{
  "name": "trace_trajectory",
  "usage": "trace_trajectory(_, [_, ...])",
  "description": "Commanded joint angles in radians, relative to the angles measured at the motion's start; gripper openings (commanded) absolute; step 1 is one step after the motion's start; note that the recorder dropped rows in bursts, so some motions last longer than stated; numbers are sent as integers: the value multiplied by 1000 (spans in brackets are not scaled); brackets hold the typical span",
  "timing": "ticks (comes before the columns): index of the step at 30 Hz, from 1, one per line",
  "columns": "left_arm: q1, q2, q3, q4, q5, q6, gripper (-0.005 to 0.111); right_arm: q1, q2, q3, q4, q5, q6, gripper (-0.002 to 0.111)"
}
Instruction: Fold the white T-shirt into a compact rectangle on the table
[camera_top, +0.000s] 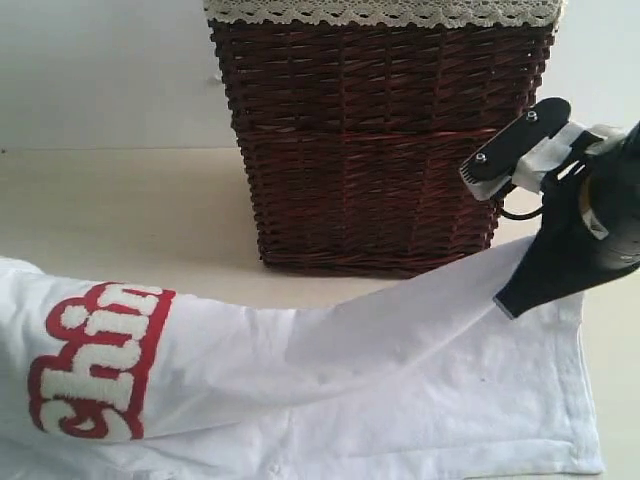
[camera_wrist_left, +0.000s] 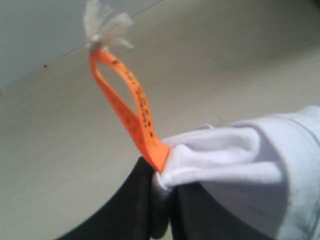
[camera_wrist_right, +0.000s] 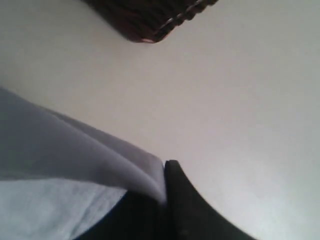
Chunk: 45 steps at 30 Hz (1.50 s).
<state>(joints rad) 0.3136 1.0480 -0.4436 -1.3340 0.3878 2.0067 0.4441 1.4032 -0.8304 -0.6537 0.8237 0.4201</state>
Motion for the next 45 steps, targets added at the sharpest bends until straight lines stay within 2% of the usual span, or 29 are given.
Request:
trace_trajectory(1, [-24,198,-100,-127,-55,90,38,-2,88,-2,-286,-114,248,0])
trace_trajectory(2, [-24,253,-138,-160,-59,90,53,-2,112,-2,-381,-146,375,5])
trace_trajectory(3, [-24,305,-174,-222,-66,90,61,-2,130,-4,-475,-151,472,12])
trace_trajectory(4, [-24,340,-200,-261,-66,90,64,-2,145,-4,-556,-149,572,20])
trace_trajectory(7, [-24,411,-246,-298,-2,90,58,-2,156,-10,-676,-134,684,44])
trace_trajectory(9, [-24,423,-257,-336,146,64,43,-2,154,-46,-618,-125,673,50])
trace_trajectory(11, [-24,423,-257,-345,376,27,19,-2,143,-90,-467,-120,527,46])
trace_trajectory(12, [-24,423,-257,-334,447,27,8,-2,138,-105,-394,-120,462,42])
trace_trajectory(13, [-28,423,-259,-267,548,5,0,-2,122,-127,-246,-120,295,28])
trace_trajectory(14, [-47,423,-269,-166,553,-90,0,-2,95,-131,-125,-120,167,13])
trace_trajectory(15, [-67,423,-276,-95,546,-139,0,-2,77,-131,-70,-118,109,5])
trace_trajectory(16, [-129,418,-280,56,514,-218,0,-2,39,-131,27,-116,9,0])
trace_trajectory(17, [-172,413,-280,135,479,-272,0,-2,15,-131,82,-116,-45,0])
trace_trajectory(18, [-267,400,-280,298,408,-396,0,-2,-27,-131,209,-116,-154,0])
trace_trajectory(19, [-338,393,-280,394,380,-472,0,-2,-47,-127,278,-116,-222,0])
trace_trajectory(20, [-432,385,-280,547,347,-633,0,-2,-81,-116,378,-113,-318,0])
trace_trajectory(21, [-487,383,-280,615,342,-710,0,-2,-94,-109,411,-106,-346,0])
trace_trajectory(22, [-584,383,-280,722,344,-849,0,-2,-112,-93,418,-86,-352,0])
trace_trajectory(26, [-739,383,-280,909,402,-1068,0,-2,-143,-53,399,-54,-351,0])
trace_trajectory(30, [-873,383,-271,990,454,-1166,0,-2,-168,-15,362,-82,-357,0])
trace_trajectory(35, [-962,414,-216,988,368,-1219,0,-2,-169,-13,381,-95,-374,0])
trace_trajectory(45, [-963,620,-179,988,-2,-1295,0,-2,-169,-13,392,-105,-384,0])
